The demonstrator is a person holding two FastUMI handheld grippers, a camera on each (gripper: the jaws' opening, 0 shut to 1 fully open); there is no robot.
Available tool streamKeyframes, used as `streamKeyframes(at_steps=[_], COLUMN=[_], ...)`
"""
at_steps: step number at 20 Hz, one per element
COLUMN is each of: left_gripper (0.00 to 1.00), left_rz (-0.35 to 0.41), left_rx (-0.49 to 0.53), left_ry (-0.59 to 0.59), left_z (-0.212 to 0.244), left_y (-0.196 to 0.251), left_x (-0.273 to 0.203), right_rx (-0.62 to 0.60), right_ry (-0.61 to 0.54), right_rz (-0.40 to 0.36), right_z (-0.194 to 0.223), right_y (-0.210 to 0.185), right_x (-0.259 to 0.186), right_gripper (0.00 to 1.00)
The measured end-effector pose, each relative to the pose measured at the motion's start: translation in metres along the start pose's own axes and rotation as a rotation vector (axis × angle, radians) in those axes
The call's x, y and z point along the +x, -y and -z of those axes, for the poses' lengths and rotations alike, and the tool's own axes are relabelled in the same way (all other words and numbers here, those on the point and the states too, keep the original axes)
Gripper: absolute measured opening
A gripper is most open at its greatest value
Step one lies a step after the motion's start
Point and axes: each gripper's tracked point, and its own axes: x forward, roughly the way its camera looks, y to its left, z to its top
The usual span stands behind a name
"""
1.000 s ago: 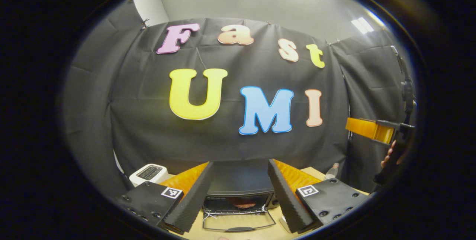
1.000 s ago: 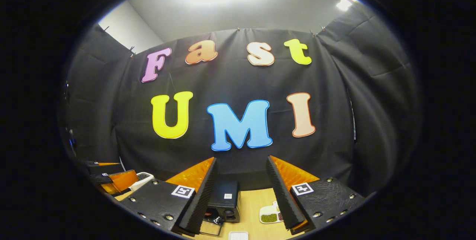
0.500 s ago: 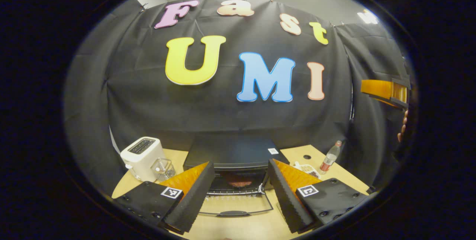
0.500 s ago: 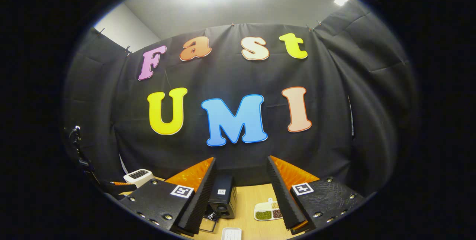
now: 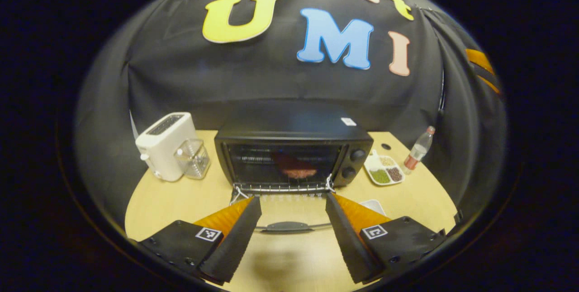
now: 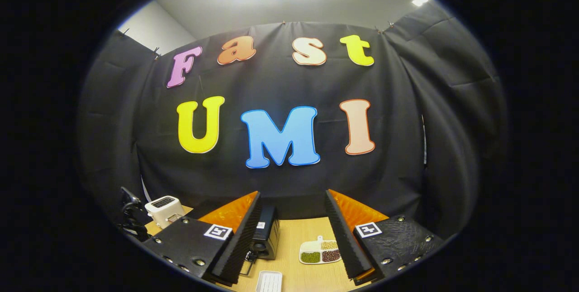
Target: Open the electric oven with the left hand, put the food in, and close the electric oven.
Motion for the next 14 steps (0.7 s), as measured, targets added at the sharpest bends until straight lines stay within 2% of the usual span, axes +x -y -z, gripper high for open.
streamKeyframes(at_steps=[2, 4, 5, 7, 8, 9, 11, 13, 14], left_gripper=[1.00, 0.94, 1.00, 0.97, 0.97, 0.97, 1.00, 0.97, 1.00], left_rz=[-0.010, -0.012, -0.011, 0.000, 0.002, -0.001, -0.001, 0.002, 0.001], left_rx=[-0.006, 0.017, 0.033, 0.053, 0.058, 0.062, 0.067, 0.078, 0.082], left_ry=[-0.069, -0.135, -0.161, -0.215, -0.244, -0.275, -0.316, -0.357, -0.379], left_z=[0.025, 0.046, 0.055, 0.073, 0.082, 0.091, 0.104, 0.115, 0.121], left_y=[-0.005, -0.008, -0.007, -0.005, -0.005, -0.005, -0.006, -0.007, -0.007], left_x=[0.010, 0.016, 0.020, 0.027, 0.031, 0.033, 0.041, 0.048, 0.053], right_rx=[-0.011, -0.020, -0.022, -0.023, -0.023, -0.022, -0.019, -0.018, -0.018], right_ry=[0.003, 0.002, -0.004, -0.017, -0.021, -0.023, -0.026, -0.029, -0.030], right_rz=[0.008, 0.017, 0.019, 0.029, 0.037, 0.045, 0.060, 0.076, 0.085], right_z=[0.002, 0.004, 0.008, 0.012, 0.013, 0.015, 0.016, 0.017, 0.018], right_y=[0.001, 0.003, 0.007, 0.011, 0.014, 0.018, 0.024, 0.032, 0.035], right_x=[0.005, 0.002, 0.003, -0.002, -0.005, -0.003, -0.007, -0.009, -0.010], right_gripper=[0.85, 0.85, 0.85, 0.87, 0.83, 0.89, 0.89, 0.89, 0.84])
